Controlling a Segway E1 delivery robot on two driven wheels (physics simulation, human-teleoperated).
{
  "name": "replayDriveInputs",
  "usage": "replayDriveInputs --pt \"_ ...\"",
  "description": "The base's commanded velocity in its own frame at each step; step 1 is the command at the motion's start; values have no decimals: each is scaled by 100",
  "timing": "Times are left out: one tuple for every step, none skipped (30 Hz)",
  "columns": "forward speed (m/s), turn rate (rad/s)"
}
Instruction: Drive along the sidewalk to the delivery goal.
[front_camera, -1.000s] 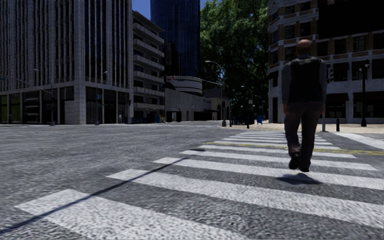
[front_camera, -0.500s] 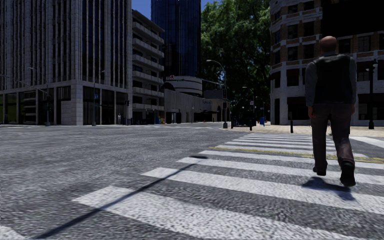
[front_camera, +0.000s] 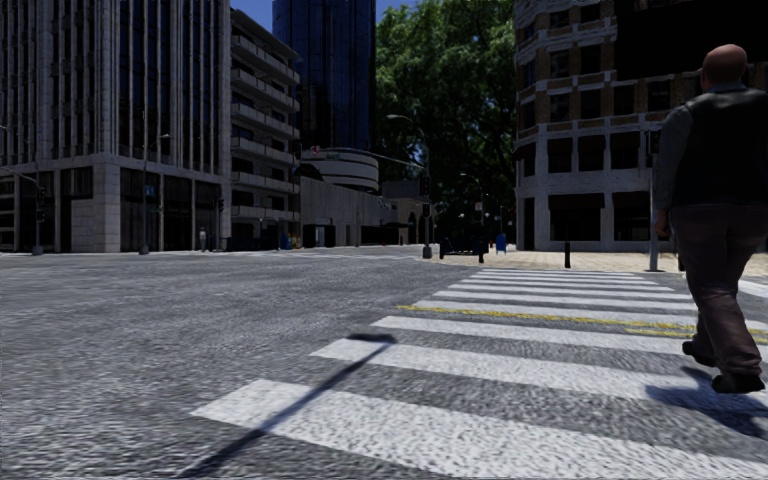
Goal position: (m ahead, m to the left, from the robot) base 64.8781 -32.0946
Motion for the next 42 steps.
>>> replayDriveInputs --pt "200 -46" --pt "200 -46" --pt "200 -46" --pt "200 -46" --pt "200 -46" --pt "200 -46" --pt "200 -46" --pt "200 -46" --pt "200 -46" --pt "200 -46" --pt "200 -35" --pt "200 0" --pt "200 0" --pt "200 0" --pt "200 0" --pt "200 0" --pt "200 0" --pt "200 0" --pt "200 0" --pt "200 0" --pt "200 0" --pt "200 0" --pt "200 0" --pt "200 0" --pt "200 -11" --pt "200 -27" --pt "200 -27" --pt "200 -31" --pt "200 -36" --pt "200 -44" --pt "200 -44" --pt "200 -50" --pt "200 -54" --pt "200 -54" --pt "200 -60" --pt "200 -62" --pt "200 -66" --pt "200 -66" --pt "200 -72" --pt "200 -76" --pt "200 -76" --pt "200 -77"
